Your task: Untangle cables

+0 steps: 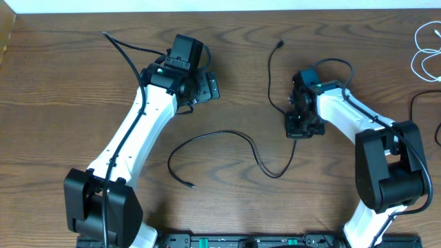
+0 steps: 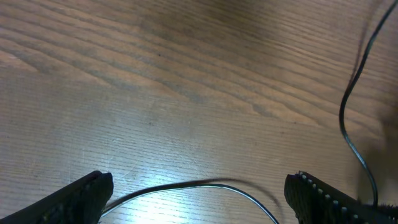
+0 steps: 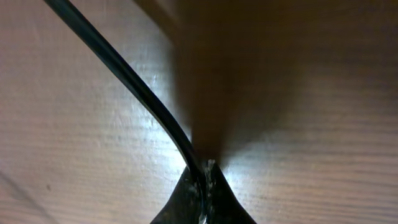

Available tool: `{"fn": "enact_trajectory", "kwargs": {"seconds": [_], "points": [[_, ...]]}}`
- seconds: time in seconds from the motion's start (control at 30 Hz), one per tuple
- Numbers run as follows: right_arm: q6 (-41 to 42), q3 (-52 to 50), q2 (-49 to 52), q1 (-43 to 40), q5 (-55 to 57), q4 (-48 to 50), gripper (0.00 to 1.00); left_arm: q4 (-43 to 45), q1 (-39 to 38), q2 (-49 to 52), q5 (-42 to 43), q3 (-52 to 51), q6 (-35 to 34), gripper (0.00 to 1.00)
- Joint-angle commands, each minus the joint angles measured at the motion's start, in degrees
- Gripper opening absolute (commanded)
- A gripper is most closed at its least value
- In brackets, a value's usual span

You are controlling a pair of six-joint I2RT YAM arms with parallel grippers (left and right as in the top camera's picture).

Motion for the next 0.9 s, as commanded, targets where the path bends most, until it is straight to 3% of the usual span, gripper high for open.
{"fn": "enact_trajectory", "kwargs": {"seconds": [0.0,0.27,0.43,0.87], "points": [[3.45,6.51,-0.13,-3.06,-3.15,-0.61,0.01,-0.22,0.13,-0.68,-0.74,0.72,-0.07,0.93],[5.79,33.42,-0.92,-13.27,-4.2,-2.49,0.01,-0.22,0.13,-0.68,-0.74,0.72,-0.07,0.93],[5.77,44.96,-0.92,-18.71,2.27,1.86,0.01,-0.22,0.13,-0.68,-0.74,0.74,-0.07,0.94],[-6.69,47.52,-0.13,-29.29,19.15,21.77,0.01,-0.22,0.13,-0.68,-0.74,0.74,-0.07,0.94]]}}
